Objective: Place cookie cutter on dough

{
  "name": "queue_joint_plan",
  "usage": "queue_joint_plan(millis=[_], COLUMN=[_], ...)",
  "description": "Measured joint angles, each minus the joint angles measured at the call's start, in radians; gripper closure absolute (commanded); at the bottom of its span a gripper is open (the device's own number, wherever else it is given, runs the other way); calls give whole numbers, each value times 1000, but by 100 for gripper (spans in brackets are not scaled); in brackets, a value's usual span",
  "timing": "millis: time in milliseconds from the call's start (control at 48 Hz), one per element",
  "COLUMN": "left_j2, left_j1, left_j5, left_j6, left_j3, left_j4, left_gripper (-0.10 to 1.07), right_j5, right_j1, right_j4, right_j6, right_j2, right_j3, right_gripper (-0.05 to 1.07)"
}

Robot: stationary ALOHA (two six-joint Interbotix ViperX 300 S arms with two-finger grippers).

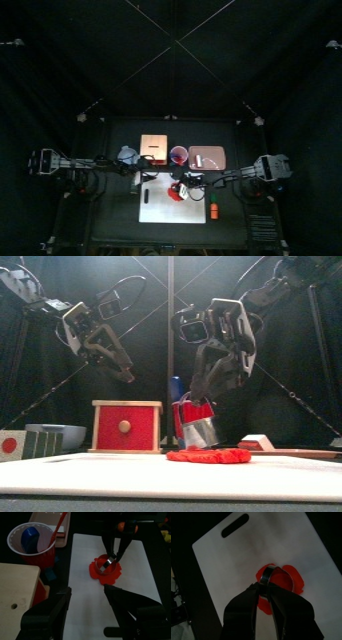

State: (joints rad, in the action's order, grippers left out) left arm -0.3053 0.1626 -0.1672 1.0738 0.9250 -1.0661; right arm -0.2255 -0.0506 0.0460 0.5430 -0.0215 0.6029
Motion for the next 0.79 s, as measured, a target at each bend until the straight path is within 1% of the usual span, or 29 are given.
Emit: queue_joint_plan(millis=[417, 625, 792], left_j2=[0, 0, 5], left_j1=[-2, -2, 0], left_j5=[0, -2, -2], left_j6=[0, 0, 0], left_j3=[2, 2, 0], left_j4=[0, 0, 0], left_gripper=[7, 7, 7], right_j5=[0, 0, 0], right_j1=[-12, -15, -14], right_j4=[25, 37, 38], right_j6=[3, 3, 3], right_j2=[0, 0, 0], right_j3=[0, 17, 21], right_gripper=[42, 41, 35])
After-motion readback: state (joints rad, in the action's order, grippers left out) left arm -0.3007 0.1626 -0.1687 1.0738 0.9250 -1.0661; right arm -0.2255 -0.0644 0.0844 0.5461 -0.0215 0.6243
